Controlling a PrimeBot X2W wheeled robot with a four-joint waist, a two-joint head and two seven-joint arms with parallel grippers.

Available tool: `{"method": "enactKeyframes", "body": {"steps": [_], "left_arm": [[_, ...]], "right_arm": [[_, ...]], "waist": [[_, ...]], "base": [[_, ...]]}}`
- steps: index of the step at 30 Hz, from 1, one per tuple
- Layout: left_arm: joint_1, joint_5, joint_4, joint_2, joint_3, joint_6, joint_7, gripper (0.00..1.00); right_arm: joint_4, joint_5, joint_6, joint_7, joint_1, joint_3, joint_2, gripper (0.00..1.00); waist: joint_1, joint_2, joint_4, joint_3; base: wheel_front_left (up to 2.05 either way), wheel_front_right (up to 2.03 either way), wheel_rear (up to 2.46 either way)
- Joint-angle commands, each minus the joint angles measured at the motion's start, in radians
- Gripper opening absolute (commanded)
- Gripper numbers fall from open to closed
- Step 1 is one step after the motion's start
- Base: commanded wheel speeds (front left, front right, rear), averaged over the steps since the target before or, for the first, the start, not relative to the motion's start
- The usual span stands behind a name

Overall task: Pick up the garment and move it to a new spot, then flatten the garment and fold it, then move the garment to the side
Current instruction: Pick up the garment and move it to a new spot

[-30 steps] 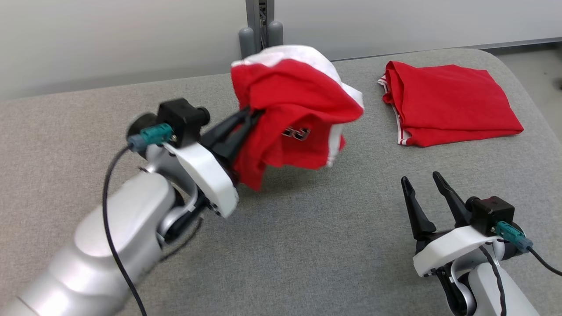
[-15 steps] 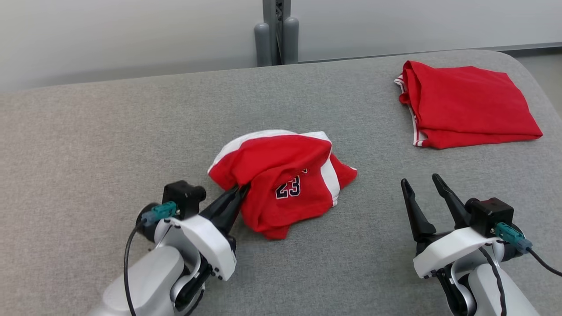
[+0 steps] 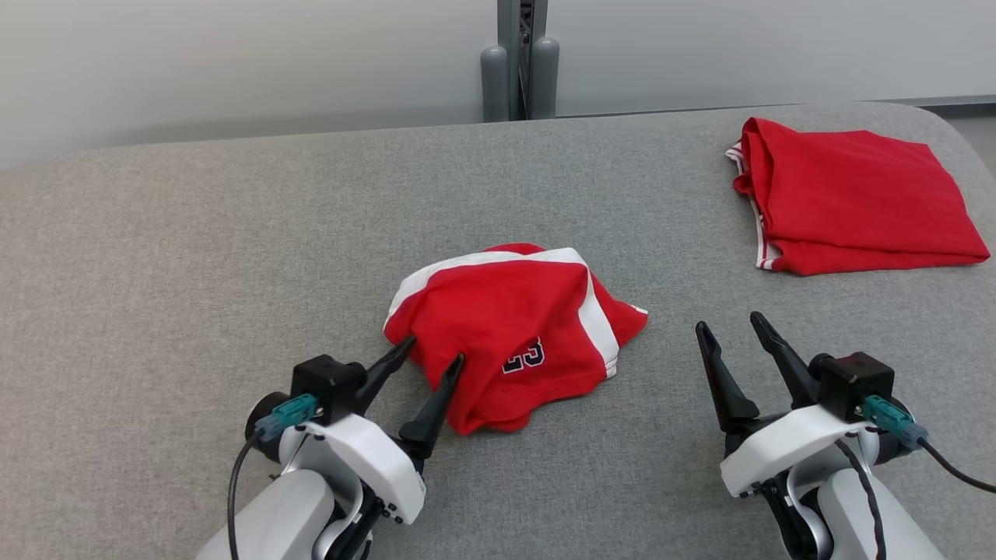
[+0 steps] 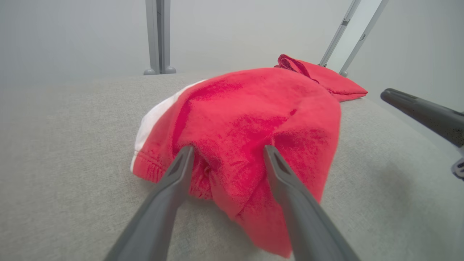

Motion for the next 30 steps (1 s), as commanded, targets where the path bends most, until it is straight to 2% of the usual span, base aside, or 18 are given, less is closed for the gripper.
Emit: {"method": "enactKeyframes", "body": {"steps": [1, 11, 19, 30], "left_arm": [[0.03, 0.03, -0.033, 0.013, 0.04, 0.014, -0.004, 1.0], [0.145, 0.163, -0.223, 0.036, 0.246, 0.063, -0.004, 1.0], [0.232, 0.372, -0.374, 0.001, 0.445, 0.16, -0.004, 1.0], [0.357, 0.473, -0.42, -0.046, 0.632, 0.16, -0.004, 1.0]], "right_arm": [[0.002, 0.005, 0.0, -0.011, 0.001, -0.001, -0.002, 1.0], [-0.001, 0.007, 0.0, -0.015, 0.015, -0.018, -0.005, 1.0], [0.009, 0.013, 0.0, -0.017, 0.034, -0.017, 0.002, 1.0], [0.047, 0.045, 0.0, 0.033, 0.034, 0.03, 0.005, 1.0]], "waist": [[0.0, 0.0, 0.0, -0.004], [0.0, 0.0, 0.009, -0.013], [0.0, 0.0, 0.044, -0.028], [0.0, 0.0, 0.079, -0.043]], "base": [[0.0, 0.0, 0.0], [0.0, 0.0, 0.0], [0.0, 0.0, 0.0], [0.0, 0.0, 0.0]]}}
